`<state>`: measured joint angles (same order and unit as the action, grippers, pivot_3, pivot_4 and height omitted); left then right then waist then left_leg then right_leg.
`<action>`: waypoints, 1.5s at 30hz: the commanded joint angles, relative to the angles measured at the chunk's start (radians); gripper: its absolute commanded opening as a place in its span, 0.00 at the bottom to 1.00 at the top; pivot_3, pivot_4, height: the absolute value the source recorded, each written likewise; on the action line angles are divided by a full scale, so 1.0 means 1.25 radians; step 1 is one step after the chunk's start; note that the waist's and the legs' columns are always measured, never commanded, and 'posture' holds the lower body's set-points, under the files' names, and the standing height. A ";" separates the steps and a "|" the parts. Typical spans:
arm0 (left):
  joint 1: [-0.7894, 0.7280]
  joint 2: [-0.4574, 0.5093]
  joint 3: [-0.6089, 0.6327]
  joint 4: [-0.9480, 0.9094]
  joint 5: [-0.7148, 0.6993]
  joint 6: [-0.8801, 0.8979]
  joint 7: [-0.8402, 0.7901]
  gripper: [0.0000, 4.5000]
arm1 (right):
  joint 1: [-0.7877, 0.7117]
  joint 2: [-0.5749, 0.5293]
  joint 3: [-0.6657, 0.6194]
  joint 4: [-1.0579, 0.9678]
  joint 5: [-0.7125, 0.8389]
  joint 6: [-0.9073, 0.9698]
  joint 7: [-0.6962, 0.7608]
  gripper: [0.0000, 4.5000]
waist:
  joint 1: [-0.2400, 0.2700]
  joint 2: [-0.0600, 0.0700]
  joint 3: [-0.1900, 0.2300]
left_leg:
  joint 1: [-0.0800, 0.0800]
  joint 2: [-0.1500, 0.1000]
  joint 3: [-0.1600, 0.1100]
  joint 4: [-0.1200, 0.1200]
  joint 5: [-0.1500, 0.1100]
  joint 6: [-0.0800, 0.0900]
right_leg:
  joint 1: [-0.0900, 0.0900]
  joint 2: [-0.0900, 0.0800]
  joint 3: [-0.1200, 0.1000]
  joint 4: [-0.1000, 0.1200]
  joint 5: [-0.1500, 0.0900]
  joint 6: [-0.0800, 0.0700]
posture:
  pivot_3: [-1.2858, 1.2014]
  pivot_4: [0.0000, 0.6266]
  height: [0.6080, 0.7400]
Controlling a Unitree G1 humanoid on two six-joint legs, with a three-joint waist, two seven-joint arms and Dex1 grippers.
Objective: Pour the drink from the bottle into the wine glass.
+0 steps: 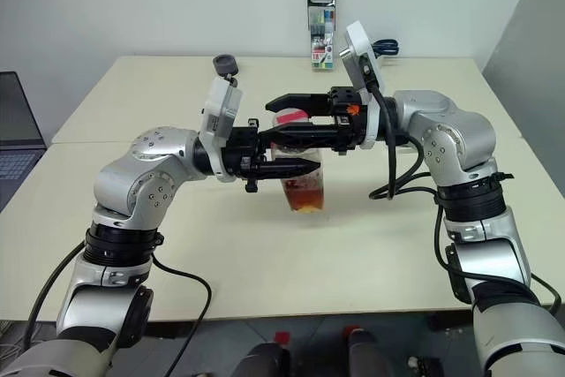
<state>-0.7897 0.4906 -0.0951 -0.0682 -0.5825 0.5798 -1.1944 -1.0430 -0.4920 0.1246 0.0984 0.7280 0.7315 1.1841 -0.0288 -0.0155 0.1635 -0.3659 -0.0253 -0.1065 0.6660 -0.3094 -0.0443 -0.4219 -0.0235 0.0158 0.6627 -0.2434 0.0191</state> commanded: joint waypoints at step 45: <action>0.008 -0.016 -0.008 -0.039 0.008 -0.059 0.007 0.41 | 0.287 -0.012 -0.177 -0.509 0.091 0.116 -0.531 0.99 | -0.002 0.000 0.000 | 0.000 0.001 0.001 0.000 0.000 0.000 | 0.000 0.001 0.001 0.001 0.000 0.000 | 0.52 0.24 1.00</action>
<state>-0.7688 0.4684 -0.1216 -0.0745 -0.5628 0.5204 -1.1865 -0.6848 -0.4926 -0.0579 -0.5296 0.8444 0.8993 0.5174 -0.0309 -0.0153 0.1637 -0.3653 -0.0247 -0.1055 0.6657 -0.3095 -0.0440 -0.4218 -0.0228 0.0168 0.6634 -0.2435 0.0192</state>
